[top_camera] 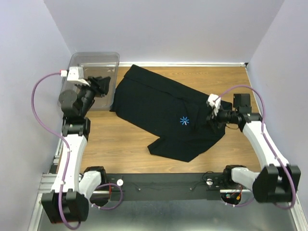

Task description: Fold and stack the t-shirts

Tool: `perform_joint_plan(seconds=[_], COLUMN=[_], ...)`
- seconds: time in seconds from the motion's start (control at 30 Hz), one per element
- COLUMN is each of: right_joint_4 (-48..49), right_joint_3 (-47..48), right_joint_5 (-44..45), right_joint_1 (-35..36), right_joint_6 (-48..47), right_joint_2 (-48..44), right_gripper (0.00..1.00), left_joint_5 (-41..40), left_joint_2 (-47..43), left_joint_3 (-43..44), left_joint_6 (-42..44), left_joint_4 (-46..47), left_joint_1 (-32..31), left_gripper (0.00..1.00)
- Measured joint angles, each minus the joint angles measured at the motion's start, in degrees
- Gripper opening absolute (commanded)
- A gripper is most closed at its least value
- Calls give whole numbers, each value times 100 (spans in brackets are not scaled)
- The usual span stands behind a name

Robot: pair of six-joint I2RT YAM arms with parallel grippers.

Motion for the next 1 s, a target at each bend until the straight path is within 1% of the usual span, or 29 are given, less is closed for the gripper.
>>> perform_joint_plan(seconds=[0.03,0.07,0.13,0.27,0.33,0.43,0.5,0.7,0.93,1.0], right_joint_4=[131,205,649,1222,1453,1716,1825,2033,2074,2098], right_joint_3=[173,260,761,1567,1757,1915,2039,2264,2302,2302], right_joint_5=[28,68,365,802,1126,1646,1801,1943,1923,1895], right_joint_1=[2,0,2,0,37,103,129,138,140,142], right_joint_6=[306,459,1342,2645,3193,3886,4223,4815,5075,5112], right_joint_2=[291,457,1318,2761,3265,3751,3989,4446,4747,4754], right_gripper=[77,74,64,64,64,64,64,63,55,51], left_joint_5=[-39,-87,-122,-186,-240,-291,-293,-289,-282,-282], left_joint_2=[-127,-308,-673,-988,-1064,-1237,-1307,-1316,-1344,-1349], left_joint_3=[-120,-317,-686,-992,-1010,-1012,-1012,-1012,-1012,-1012], left_joint_6=[101,234,446,782,883,984,1019,1029,1029,1029], left_joint_4=[-55,-136,-348,-754,-868,-951,-944,-949,-946,-949], left_joint_1=[0,0,0,-13,-24,-39,-42,-42,-48,-48], left_gripper=[56,56,56,56,57,57,57,57,57,57])
